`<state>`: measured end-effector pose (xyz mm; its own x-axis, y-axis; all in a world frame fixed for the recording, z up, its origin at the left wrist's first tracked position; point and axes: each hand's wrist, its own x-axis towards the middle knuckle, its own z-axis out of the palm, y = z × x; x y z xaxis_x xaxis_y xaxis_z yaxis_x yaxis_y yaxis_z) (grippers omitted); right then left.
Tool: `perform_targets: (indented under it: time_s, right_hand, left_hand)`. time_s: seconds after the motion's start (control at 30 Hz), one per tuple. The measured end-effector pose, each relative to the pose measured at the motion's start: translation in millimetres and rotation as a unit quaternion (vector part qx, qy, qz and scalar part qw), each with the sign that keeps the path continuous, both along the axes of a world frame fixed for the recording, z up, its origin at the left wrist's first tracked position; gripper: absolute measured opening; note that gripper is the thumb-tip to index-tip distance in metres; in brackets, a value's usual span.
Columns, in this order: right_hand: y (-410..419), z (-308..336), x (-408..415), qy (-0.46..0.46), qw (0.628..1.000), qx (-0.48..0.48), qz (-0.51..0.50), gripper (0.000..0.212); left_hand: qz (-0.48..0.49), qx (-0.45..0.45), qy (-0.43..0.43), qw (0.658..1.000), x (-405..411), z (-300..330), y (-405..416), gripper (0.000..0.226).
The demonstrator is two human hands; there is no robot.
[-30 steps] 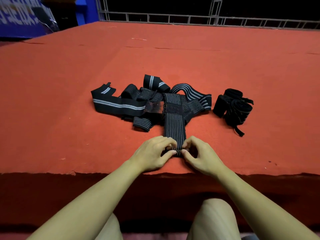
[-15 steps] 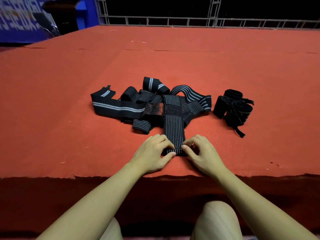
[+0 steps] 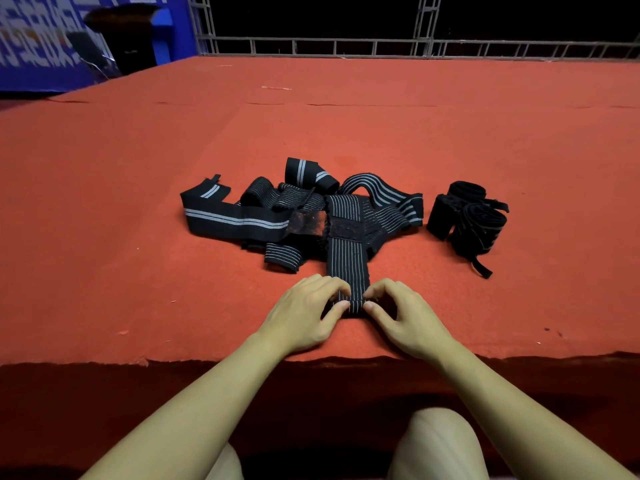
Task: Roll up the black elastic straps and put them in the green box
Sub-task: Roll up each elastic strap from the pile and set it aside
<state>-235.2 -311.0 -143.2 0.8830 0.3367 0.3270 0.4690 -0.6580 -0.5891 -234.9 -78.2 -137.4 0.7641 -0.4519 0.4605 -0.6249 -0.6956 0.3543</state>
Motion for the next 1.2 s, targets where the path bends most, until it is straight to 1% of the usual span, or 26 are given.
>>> perform_targets:
  time_s: [0.1, 0.17, 0.33, 0.47, 0.57, 0.67, 0.8, 0.9, 1.1, 1.2]
  right_hand:
    - [-0.7, 3.4, -1.0, 0.038, 0.999, 0.032, 0.015, 0.009]
    - [-1.1, 4.7, -1.2, 0.046, 0.998, 0.040, 0.019, 0.007]
    - [1.1, 6.7, -0.8, 0.021, 1.000, 0.019, 0.000, 0.004]
    - [1.6, 4.3, 0.9, -0.005, 1.000, 0.009, -0.007, 0.005]
    - [2.8, 2.3, 3.4, -0.007, 1.000, 0.003, -0.025, 0.005]
    - [3.1, 0.0, 3.5, -0.023, 0.999, -0.004, -0.041, 0.007]
    - [2.2, -0.9, 0.3, -0.044, 0.999, -0.027, -0.005, 0.018]
    - [2.4, -0.6, 0.2, -0.043, 0.998, -0.046, 0.014, 0.026]
    - [2.4, -0.1, 0.1, -0.049, 0.998, -0.036, 0.001, 0.018]
    - [2.4, 2.2, -3.0, -0.050, 0.999, -0.021, 0.002, 0.019]
  left_hand:
    - [-0.013, -0.003, -0.004, 1.000, -1.5, 0.2, 0.7, 0.014]
    - [-0.017, -0.001, -0.010, 1.000, -1.2, -1.5, 1.1, 0.013]
    - [-0.026, -0.019, -0.042, 0.999, -0.2, -1.4, 1.6, 0.008]
    - [-0.032, -0.018, -0.063, 0.997, 1.0, -3.6, 1.8, 0.008]
    - [-0.016, -0.018, -0.068, 0.997, 1.9, -5.9, 2.2, 0.014]
    - [-0.001, -0.006, -0.049, 0.999, 3.4, -6.8, 3.4, 0.026]
    - [0.002, 0.015, -0.031, 0.999, 3.3, -7.2, 3.9, 0.034]
    - [0.006, 0.014, -0.026, 1.000, 4.4, -7.5, 3.4, 0.032]
    - [-0.003, 0.007, -0.024, 1.000, 4.1, -7.1, 1.9, 0.029]
    - [-0.027, 0.001, -0.035, 0.999, 1.1, -3.4, 1.6, 0.021]
